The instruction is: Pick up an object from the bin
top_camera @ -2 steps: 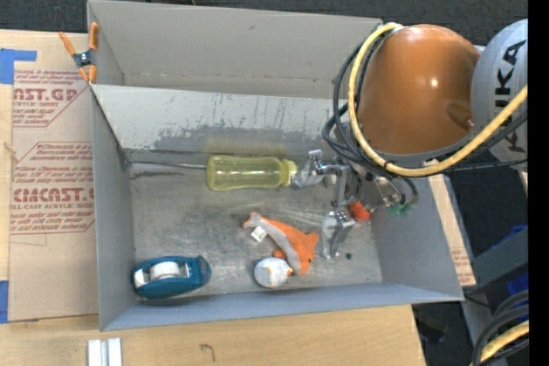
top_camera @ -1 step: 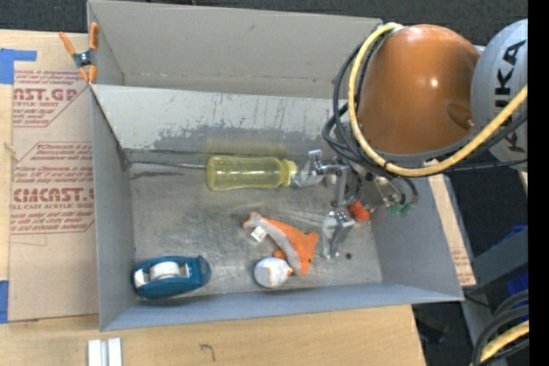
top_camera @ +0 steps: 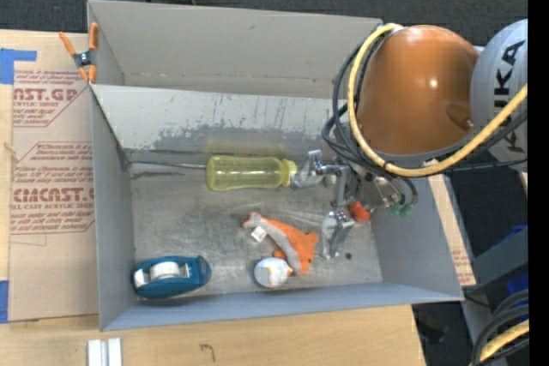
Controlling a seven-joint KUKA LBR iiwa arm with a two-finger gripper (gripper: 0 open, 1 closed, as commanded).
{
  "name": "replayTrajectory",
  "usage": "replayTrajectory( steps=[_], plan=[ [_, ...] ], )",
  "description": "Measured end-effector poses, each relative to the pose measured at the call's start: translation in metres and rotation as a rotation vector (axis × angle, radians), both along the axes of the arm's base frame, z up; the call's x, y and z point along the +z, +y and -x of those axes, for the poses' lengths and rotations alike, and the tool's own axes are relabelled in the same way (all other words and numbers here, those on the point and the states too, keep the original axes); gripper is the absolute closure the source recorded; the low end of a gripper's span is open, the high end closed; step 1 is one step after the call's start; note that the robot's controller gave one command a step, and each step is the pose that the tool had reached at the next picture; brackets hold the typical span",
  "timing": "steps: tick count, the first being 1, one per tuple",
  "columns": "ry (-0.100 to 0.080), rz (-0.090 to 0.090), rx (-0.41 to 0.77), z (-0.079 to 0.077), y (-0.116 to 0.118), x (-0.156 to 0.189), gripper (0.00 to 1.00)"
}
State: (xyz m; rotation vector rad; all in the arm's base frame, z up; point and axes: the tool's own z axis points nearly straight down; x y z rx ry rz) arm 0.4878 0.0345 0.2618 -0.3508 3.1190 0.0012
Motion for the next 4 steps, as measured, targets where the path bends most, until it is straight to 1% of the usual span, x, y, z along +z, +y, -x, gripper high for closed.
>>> replayTrajectory(
  steps=[1,2,3,4],
  plan=[
    [0.013,0.000,0.186,-0.002,0.003,-0.007,0.00],
    [-0.011,0.001,0.305,-0.006,0.016,-0.027,0.00],
    [-0.003,0.000,0.266,-0.003,0.026,-0.096,0.00],
    [0.005,0.002,0.558,-0.028,0.029,-0.187,1.00]
  ],
)
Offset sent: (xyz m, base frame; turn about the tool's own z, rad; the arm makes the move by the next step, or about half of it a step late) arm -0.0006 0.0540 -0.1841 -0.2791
